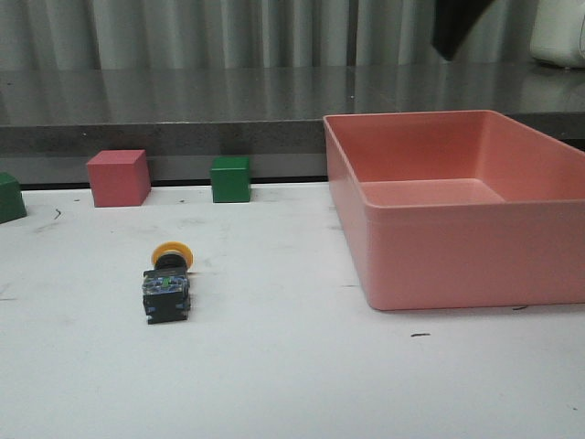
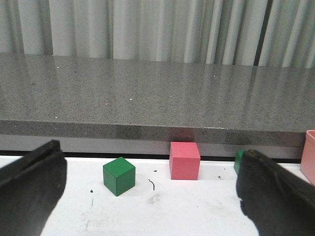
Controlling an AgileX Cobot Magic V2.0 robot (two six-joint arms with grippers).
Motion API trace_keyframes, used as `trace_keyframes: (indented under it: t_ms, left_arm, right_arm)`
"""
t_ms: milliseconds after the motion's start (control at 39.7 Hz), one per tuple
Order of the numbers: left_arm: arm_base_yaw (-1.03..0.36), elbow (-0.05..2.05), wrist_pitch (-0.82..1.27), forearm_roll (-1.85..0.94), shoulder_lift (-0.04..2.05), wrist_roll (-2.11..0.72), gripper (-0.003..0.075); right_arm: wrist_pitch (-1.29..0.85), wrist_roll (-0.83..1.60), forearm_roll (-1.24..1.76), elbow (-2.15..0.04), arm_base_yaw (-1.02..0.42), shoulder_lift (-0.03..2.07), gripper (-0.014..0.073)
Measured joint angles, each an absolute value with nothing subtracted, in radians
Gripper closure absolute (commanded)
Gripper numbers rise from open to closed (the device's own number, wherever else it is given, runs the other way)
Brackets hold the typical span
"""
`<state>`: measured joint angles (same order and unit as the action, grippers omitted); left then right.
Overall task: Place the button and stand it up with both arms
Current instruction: 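Raise the right gripper away from the button lying on its side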
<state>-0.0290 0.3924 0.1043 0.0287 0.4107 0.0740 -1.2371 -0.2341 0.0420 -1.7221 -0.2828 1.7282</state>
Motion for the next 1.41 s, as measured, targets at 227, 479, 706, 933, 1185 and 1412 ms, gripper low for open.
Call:
trace_keyframes:
  t_ms: [227, 479, 706, 933, 1185, 1412]
  left_arm:
    - [-0.029, 0.392, 0.104, 0.029, 0.411, 0.074, 0.0049]
    - [-0.029, 0.392, 0.104, 0.029, 0.411, 0.074, 0.0049]
    - [-0.029, 0.392, 0.104, 0.029, 0.411, 0.074, 0.0049]
    - [-0.029, 0.392, 0.104, 0.029, 0.411, 0.074, 0.0049]
    - [-0.029, 0.392, 0.104, 0.029, 0.411, 0.074, 0.0049]
    - [-0.029, 0.392, 0.104, 0.029, 0.411, 0.074, 0.0049]
  right_arm:
    - [-1.206, -0.191, 0.03, -1.395, -0.122, 1.533, 0.0663]
    - [-0.955, -0.14, 0.02, -0.993, -0.064, 1.245, 0.0663]
    - [-0.668, -0.113, 0.0, -0.698, -0.064, 0.967, 0.0663]
    - [-0.451, -0.107, -0.034, -0.502, -0.064, 0.709, 0.0663]
    - [-0.343, -0.107, -0.038, -0.421, -0.064, 0.469, 0.0663]
    - [-0.339, -0.107, -0.038, -0.414, -0.064, 0.416, 0.0663]
